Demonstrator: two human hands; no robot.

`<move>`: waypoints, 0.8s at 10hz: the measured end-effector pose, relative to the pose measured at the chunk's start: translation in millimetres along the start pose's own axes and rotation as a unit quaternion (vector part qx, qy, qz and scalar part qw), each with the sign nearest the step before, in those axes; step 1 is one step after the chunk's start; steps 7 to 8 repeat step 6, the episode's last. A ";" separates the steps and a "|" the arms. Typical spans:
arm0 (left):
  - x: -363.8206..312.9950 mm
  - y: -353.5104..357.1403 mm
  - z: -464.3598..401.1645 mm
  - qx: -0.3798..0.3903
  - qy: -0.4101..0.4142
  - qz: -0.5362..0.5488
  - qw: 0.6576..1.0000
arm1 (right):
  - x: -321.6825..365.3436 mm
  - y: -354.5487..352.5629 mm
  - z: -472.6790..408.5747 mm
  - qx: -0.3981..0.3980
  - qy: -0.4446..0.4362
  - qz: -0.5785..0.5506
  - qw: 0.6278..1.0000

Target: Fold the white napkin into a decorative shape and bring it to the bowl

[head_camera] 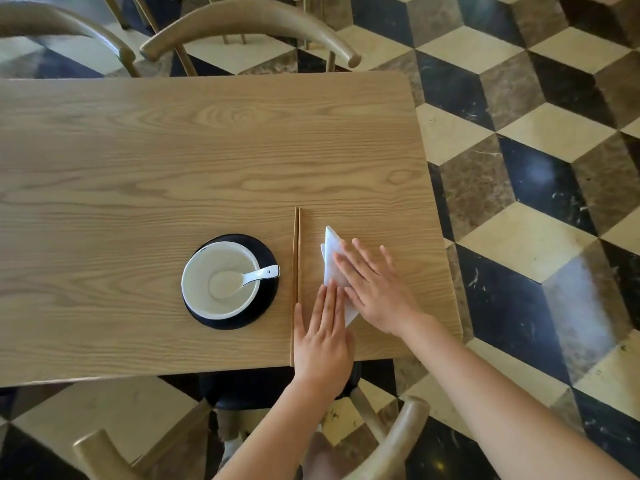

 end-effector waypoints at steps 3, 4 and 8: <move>6.5 12.8 -1.8 0.041 -0.004 -0.104 0.994 | -7.2 15.1 -3.9 0.069 -0.007 -0.018 0.997; 8.5 11.4 -3.2 0.077 -0.017 -0.103 0.992 | -7.0 13.4 -3.7 0.083 0.005 -0.015 0.996; -7.6 -21.6 -3.8 0.119 0.033 -0.161 0.979 | 1.2 -10.9 -1.0 0.001 0.030 -0.030 0.999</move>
Point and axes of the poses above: each hand's wrist, its own z-axis away from the middle knuckle, its own y-axis out of the palm, x = y × z, the point moved 6 cm from there along -z, towards the middle knuckle, and after that the axes turned 9 degrees about -y, right-handed, at the moved point
